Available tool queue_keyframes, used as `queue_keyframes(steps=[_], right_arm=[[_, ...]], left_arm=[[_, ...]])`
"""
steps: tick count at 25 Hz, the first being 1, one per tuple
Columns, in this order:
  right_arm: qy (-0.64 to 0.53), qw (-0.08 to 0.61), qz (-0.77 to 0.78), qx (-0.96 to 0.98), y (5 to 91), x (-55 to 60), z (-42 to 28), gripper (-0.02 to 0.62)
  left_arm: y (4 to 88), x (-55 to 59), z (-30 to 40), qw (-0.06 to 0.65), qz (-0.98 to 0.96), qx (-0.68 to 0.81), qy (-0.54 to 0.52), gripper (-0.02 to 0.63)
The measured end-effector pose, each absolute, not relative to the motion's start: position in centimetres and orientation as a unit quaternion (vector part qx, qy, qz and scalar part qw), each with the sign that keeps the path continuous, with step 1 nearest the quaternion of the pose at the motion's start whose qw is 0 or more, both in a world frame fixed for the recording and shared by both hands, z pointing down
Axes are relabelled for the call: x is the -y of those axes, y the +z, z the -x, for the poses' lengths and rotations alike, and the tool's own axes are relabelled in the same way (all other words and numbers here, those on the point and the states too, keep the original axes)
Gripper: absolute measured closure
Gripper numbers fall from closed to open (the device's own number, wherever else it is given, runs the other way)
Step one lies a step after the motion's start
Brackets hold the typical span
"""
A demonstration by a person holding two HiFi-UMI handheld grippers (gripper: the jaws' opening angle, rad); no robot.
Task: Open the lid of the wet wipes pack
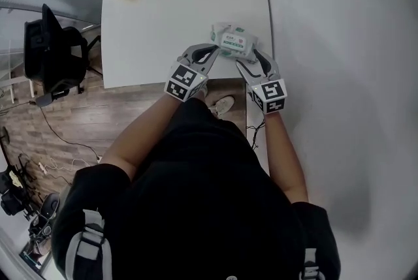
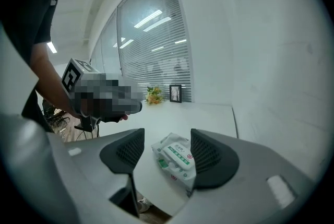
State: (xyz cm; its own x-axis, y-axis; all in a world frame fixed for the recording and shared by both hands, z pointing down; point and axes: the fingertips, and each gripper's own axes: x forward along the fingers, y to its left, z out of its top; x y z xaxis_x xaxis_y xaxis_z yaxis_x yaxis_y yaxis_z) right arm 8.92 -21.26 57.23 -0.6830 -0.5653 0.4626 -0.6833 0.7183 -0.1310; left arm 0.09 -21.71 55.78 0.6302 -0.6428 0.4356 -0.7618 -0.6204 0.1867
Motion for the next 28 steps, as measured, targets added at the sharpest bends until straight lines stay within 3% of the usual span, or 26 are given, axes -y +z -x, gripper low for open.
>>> queue_keyframes(steps=[28], right_arm=[[0.143, 0.439, -0.241, 0.854, 70.4, 26.2, -6.3, 0.313]], left_arm=[[72.0, 26.7, -0.7, 0.301, -0.827, 0.362, 0.307, 0.600]])
